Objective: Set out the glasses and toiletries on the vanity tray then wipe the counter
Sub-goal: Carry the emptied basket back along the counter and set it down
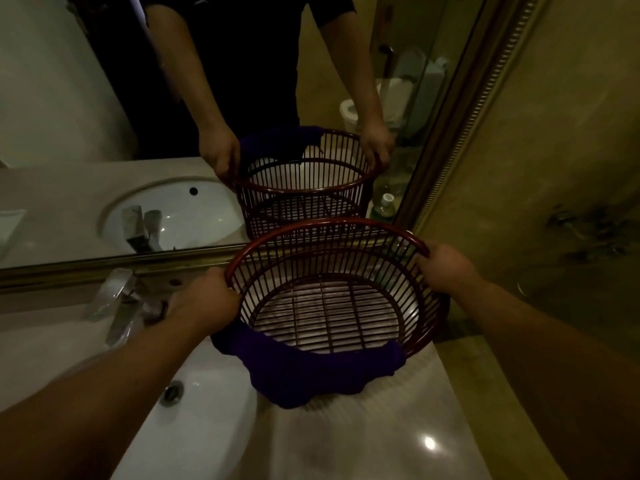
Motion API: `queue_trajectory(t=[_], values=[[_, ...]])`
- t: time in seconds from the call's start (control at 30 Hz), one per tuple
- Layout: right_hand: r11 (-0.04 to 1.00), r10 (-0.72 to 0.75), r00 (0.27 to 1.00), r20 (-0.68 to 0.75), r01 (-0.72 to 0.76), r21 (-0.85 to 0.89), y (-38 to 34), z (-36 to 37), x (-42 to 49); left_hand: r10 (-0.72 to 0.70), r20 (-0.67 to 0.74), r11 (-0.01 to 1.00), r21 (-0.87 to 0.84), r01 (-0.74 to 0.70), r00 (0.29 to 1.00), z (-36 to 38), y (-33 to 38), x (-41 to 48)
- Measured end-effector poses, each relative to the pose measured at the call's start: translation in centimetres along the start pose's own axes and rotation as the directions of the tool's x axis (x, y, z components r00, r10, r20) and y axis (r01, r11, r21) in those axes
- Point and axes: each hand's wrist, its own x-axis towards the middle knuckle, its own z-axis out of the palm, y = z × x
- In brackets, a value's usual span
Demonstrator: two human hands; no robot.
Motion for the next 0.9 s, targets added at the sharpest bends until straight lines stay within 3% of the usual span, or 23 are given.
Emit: queue_trajectory(t=[0.3,0.47,0.9], values=[[0.999,0.002,1.0,0.012,-0.001,-0.033,0.4,0.7,1.6,-0.067,-0.013,0.996,-0.066,0.066,0.998,1.6,-0.2,2.0],[0.999,0.033,0.999,-0.01,-0.032,0.04,0.3,1.2,2.0,-0.1,-0.027,0.99,-0.106,0.096,0.995,2.4,-0.6,2.8],[0.995,0.061,0.997,-0.047,-0.057,0.081,1.1,2.1,2.7,-0.105,-0.13,0.993,-0.07,0.096,0.986,3.1,-0.2,2.6]])
